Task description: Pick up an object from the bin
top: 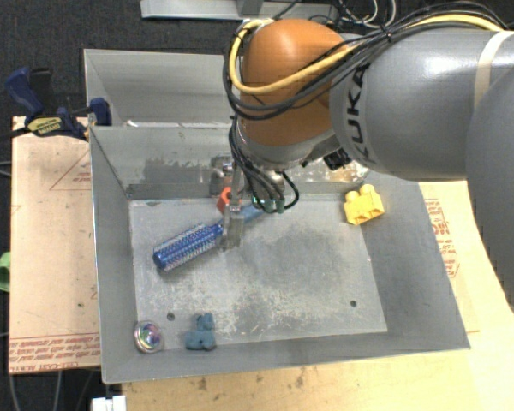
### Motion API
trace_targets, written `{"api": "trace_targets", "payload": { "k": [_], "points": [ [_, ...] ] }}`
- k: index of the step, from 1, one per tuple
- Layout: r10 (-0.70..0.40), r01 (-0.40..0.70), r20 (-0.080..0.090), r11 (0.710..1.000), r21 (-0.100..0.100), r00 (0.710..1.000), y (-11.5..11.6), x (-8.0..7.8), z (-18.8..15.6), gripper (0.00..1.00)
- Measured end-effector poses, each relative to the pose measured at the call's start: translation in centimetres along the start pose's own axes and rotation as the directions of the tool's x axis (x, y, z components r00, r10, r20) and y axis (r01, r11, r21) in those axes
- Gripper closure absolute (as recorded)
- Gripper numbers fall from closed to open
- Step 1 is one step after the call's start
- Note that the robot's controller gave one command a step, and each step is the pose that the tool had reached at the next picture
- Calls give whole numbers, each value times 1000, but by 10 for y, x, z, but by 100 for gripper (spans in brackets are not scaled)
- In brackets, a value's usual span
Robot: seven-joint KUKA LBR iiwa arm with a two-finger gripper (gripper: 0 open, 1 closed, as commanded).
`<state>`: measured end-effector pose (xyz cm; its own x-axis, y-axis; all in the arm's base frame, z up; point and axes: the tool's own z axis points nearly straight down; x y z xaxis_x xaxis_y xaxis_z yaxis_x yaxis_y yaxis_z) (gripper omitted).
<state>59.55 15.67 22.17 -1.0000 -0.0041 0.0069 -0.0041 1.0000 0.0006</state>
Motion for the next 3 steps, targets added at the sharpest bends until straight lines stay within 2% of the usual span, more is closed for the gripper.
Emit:
{"api": "trace_targets", "payload": {
  "k": [1, 2, 3],
  "points": [
    [-129, 129, 6, 992, 1, 992, -11, -10, 151, 0],
    [-128, 128, 7, 992, 0, 992, -10, -11, 148, 100],
    [-138, 138, 17, 990, 0, 990, -5, -23, 3, 100]
  ]
}}
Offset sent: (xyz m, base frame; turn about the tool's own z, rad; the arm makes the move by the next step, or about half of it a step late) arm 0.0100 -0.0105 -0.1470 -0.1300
